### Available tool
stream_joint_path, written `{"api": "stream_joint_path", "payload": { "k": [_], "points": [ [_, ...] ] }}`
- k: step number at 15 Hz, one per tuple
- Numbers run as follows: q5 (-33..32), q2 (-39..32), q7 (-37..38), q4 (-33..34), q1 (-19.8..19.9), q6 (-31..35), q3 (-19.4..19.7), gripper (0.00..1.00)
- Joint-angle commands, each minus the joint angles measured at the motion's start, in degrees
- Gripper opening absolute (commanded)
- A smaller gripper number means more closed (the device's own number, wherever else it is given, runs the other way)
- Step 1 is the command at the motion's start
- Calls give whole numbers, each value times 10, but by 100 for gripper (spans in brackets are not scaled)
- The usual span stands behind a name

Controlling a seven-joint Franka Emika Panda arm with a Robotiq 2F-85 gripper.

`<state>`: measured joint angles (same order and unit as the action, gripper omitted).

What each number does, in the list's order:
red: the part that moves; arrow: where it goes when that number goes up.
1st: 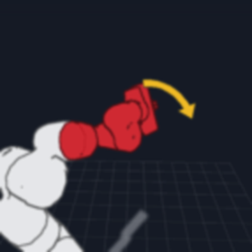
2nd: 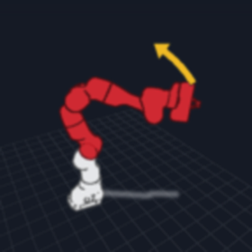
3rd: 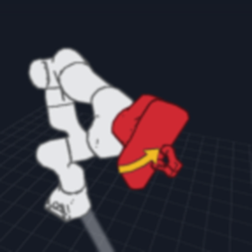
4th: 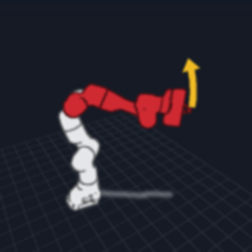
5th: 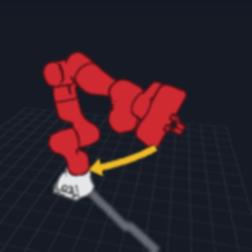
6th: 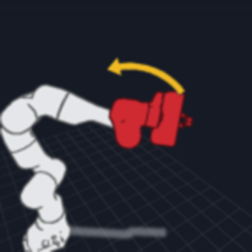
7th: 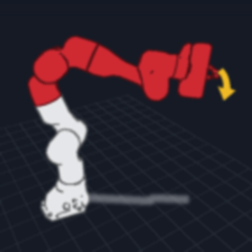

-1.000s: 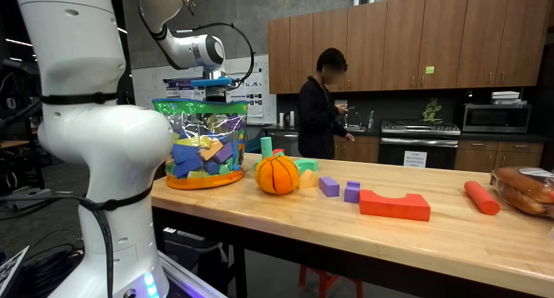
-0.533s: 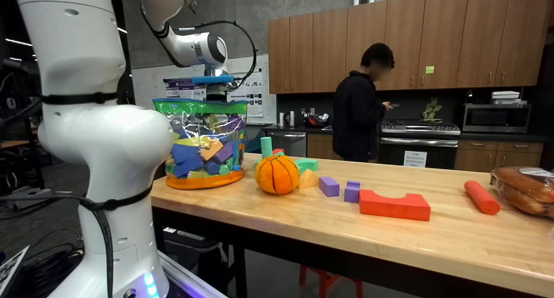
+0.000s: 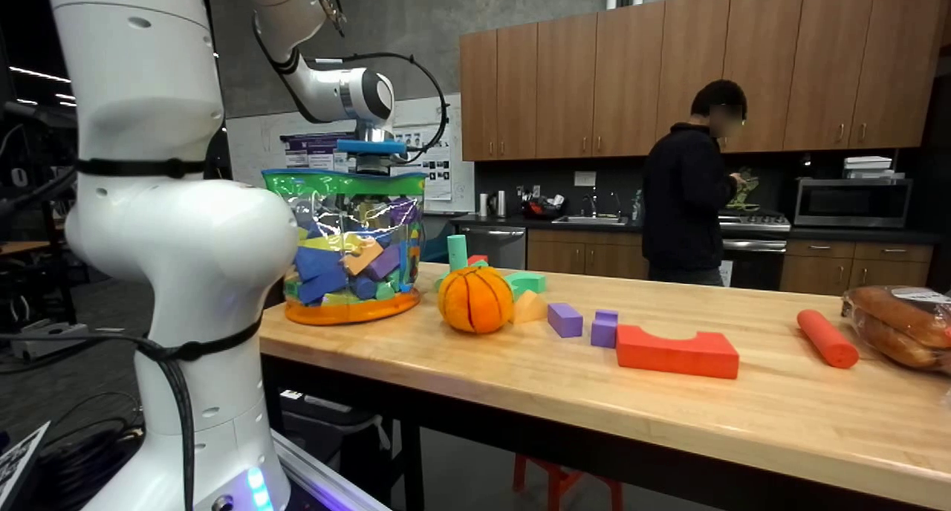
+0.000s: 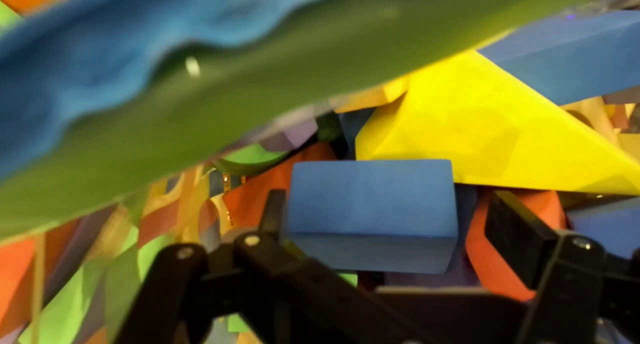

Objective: Remove the blue block out of the bag

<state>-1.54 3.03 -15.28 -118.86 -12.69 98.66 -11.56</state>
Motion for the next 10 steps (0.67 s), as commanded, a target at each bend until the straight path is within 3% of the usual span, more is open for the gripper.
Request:
{"api": "stream_joint_path", "payload": {
  "k": [1, 10],
  "points": [
    [3, -33, -8, 22, 2, -8, -1, 100],
    [3, -52, -10, 34, 4, -15, -2, 100]
  ]
}}
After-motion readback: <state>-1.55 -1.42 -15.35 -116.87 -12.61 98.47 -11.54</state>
